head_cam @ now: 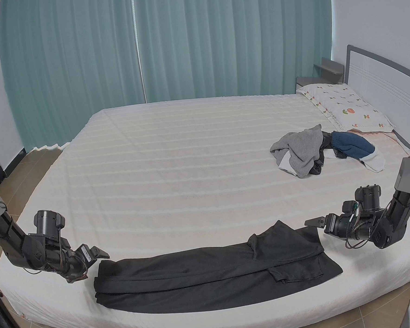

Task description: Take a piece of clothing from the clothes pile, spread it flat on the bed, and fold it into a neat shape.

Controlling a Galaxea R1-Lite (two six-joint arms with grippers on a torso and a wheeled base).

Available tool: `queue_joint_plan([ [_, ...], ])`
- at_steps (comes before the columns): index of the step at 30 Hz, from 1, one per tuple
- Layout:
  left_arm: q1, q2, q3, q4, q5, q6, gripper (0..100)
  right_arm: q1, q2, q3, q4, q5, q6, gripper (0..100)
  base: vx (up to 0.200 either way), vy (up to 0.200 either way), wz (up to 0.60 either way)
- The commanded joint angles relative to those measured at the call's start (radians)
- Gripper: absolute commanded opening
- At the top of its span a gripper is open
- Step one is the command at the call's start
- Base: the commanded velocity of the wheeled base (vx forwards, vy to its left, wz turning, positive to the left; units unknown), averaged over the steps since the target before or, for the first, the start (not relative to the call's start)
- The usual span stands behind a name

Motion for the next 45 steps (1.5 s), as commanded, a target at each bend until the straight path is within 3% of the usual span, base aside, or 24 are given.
queue_joint_plan([
  [1,-0.011,0.089,-0.074,-0.001,0.005,-0.023,100,-0.001,0.058,-0.074,0.015,0.0,0.068,100,0.0,0.0,0.0],
  [8,-0.031,0.178,-0.13,-0.01,0.011,-0.064,100,-0.004,0.125,-0.128,0.017,0.0,0.131,100,0.0,0.0,0.0],
  [9,-0.033,0.179,-0.137,-0.01,0.009,-0.066,0,-0.008,0.131,-0.134,0.017,0.0,0.139,100,0.0,0.0,0.0],
  [24,-0.011,0.159,-0.174,-0.021,0.015,-0.17,0,-0.009,0.122,-0.144,0.015,0.002,0.163,100,0.0,0.0,0.0],
  [28,-0.002,0.153,-0.174,-0.051,0.015,-0.201,0,-0.004,0.084,-0.14,0.017,0.002,0.211,100,0.0,0.0,0.0],
  [31,-0.001,0.162,-0.174,-0.067,0.015,-0.209,0,-0.001,0.059,-0.131,0.018,0.003,0.243,100,0.0,0.0,0.0],
  [45,0.001,0.173,-0.174,-0.073,0.028,-0.222,0,0.029,0.056,-0.097,0.017,0.005,0.241,100,0.0,0.0,0.0],
])
